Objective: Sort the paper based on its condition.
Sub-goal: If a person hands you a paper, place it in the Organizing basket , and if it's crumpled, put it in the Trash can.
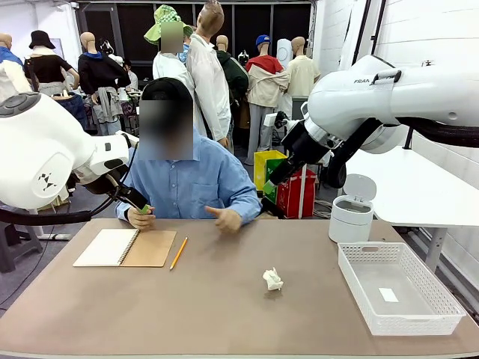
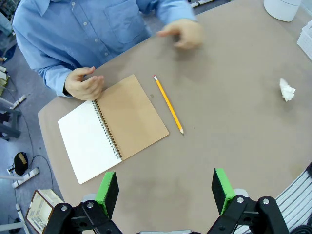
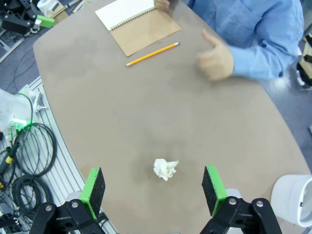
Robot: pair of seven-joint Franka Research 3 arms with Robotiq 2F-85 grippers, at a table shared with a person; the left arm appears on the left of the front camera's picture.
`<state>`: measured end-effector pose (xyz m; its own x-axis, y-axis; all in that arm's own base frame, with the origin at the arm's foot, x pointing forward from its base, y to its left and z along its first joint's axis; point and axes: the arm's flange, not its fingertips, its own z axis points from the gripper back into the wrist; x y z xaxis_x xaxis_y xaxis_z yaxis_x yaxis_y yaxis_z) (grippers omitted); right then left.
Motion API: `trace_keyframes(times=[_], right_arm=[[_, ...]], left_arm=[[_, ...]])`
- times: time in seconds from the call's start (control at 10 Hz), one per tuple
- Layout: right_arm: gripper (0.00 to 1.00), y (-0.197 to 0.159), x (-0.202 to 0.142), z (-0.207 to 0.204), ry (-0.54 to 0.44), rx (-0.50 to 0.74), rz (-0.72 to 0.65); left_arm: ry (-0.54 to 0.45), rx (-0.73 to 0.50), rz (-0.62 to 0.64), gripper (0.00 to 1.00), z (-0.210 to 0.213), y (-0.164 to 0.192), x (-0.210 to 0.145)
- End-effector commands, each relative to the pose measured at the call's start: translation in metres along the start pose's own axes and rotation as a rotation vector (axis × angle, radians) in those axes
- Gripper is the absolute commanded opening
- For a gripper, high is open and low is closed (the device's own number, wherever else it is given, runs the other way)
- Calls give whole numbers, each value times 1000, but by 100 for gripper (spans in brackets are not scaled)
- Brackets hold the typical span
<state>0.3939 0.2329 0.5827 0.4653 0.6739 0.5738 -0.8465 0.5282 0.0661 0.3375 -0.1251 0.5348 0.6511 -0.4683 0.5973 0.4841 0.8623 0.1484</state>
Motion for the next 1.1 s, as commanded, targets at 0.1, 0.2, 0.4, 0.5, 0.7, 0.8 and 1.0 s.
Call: trace_keyframes(times=[0.1, 0.2, 0.4, 0.5, 0.7, 0.8, 1.0], right_arm=[[100, 0, -1, -1, 4, 3, -3], [100, 0, -1, -1, 4, 3, -3], [100, 0, 0, 0, 0, 0, 0], [100, 2, 0, -7, 25, 10, 8], [100, 9, -2, -22, 126, -15, 0], [100, 12, -3, -30, 176, -29, -1], [100, 13, -11, -57, 271, -69, 31]], left_arm=[[5, -2, 0, 100, 0, 0, -1], [5, -2, 0, 100, 0, 0, -1], [5, -2, 0, 100, 0, 0, -1], [5, -2, 0, 100, 0, 0, -1], [5, -2, 0, 100, 0, 0, -1], [5, -2, 0, 100, 0, 0, -1], [5, -2, 0, 100, 0, 0, -1]])
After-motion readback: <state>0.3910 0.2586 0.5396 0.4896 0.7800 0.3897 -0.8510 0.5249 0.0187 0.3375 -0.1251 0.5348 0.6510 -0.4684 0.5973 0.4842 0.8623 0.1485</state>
